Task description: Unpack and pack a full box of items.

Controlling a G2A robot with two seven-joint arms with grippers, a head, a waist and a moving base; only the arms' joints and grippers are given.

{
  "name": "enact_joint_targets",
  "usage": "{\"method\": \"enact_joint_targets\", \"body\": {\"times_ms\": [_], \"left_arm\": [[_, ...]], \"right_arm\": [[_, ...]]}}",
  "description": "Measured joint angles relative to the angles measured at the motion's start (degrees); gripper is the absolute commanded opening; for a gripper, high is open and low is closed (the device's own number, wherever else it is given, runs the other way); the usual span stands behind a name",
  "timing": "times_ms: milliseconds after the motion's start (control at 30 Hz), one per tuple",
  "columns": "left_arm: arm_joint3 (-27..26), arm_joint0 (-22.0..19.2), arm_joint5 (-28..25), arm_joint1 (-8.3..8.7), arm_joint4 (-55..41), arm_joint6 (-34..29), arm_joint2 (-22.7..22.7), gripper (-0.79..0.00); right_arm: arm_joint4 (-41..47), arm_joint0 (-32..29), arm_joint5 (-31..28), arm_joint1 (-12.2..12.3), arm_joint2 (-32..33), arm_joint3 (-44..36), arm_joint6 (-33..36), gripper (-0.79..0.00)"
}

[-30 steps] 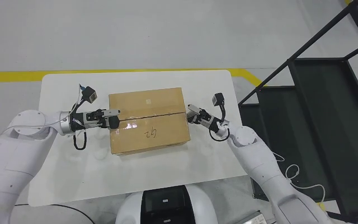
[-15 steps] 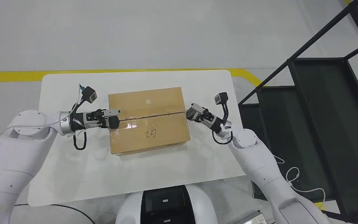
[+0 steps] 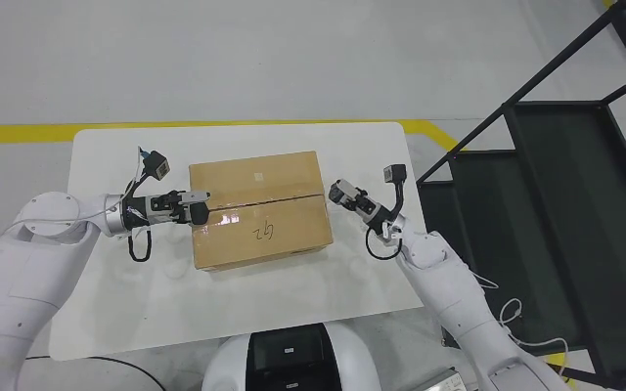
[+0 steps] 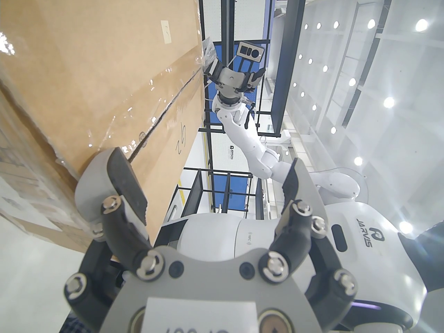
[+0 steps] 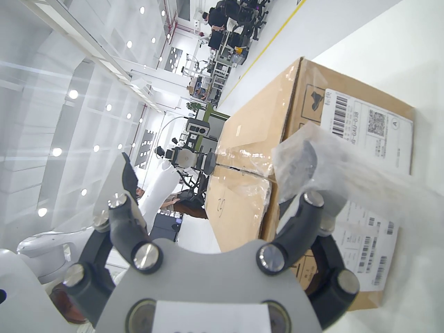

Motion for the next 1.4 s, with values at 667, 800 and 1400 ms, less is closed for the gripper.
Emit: {"method": "enact_joint_targets", "body": {"times_ms": [667,800,1400], "left_arm": [[0.0,0.0,0.0,0.0,0.0,0.0,0.0,0.0],[0.0,0.0,0.0,0.0,0.0,0.0,0.0,0.0],[0.0,0.0,0.0,0.0,0.0,0.0,0.0,0.0]], "right_arm": [[-7.7,3.2,5.3,-0.6,-3.8,-3.2,2.0,0.0],[-9.4,3.4,7.4,-0.6,-3.7,-4.1,0.9,0.0],[-15.0,-0.8,12.5,0.3,0.0,-14.6,-2.3,-0.099]]}}
